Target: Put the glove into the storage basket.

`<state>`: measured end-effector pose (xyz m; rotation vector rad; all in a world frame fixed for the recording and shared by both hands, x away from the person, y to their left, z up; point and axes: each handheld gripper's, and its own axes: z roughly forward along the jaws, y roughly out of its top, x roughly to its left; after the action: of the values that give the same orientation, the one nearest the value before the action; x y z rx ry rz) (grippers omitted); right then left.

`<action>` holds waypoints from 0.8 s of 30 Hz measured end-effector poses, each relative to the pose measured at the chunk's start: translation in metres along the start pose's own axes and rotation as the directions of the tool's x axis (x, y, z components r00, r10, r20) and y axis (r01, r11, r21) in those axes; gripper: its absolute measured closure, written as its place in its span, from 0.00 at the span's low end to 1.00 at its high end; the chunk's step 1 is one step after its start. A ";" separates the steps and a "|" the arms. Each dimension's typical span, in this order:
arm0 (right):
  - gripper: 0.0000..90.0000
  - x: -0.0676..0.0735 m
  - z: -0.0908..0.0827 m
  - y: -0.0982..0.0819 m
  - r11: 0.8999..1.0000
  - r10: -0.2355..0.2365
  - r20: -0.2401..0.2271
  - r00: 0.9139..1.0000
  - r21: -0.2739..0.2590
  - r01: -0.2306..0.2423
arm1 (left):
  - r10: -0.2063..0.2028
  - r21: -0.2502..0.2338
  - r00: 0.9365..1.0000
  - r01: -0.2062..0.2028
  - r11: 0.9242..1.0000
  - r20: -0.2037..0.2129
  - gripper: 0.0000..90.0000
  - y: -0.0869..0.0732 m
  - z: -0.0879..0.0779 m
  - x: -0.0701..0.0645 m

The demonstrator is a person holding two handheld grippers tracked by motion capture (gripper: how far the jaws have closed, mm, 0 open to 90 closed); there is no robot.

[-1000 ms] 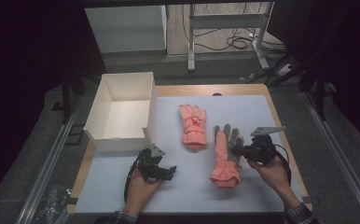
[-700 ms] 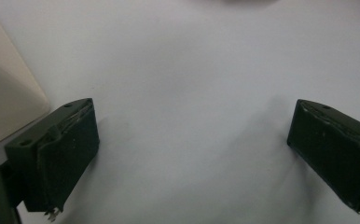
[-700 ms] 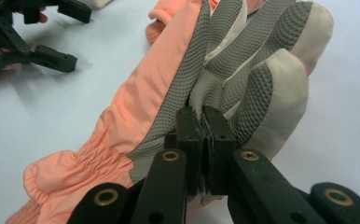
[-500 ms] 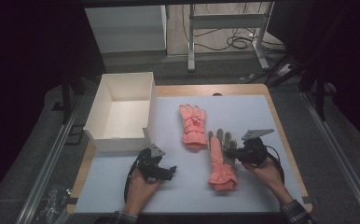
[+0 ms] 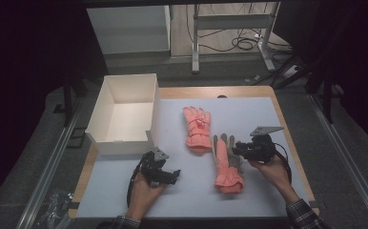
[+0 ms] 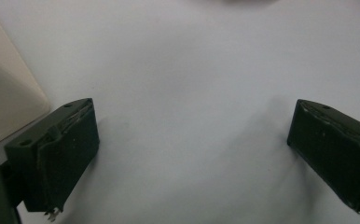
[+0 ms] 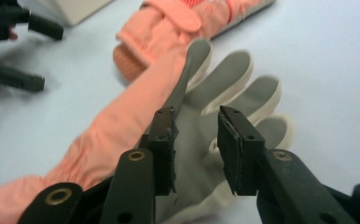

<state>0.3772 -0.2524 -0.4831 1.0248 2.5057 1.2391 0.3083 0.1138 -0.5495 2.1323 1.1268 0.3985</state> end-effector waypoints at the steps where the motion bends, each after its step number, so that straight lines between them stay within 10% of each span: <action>1: 0.72 0.000 0.001 0.003 1.000 0.002 0.000 1.000 -0.006 -0.002 | 0.000 0.000 1.000 0.000 1.000 0.000 0.02 0.000 0.000 0.000; 24: 0.45 0.004 0.044 0.068 0.999 -0.039 0.057 0.998 0.004 0.038 | 0.003 0.001 1.000 -0.003 1.000 0.001 0.02 0.000 0.000 0.000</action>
<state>0.4269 -0.1930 -0.4591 0.9935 2.4734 1.1786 0.3083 0.1141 -0.5494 2.1348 1.1243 0.3987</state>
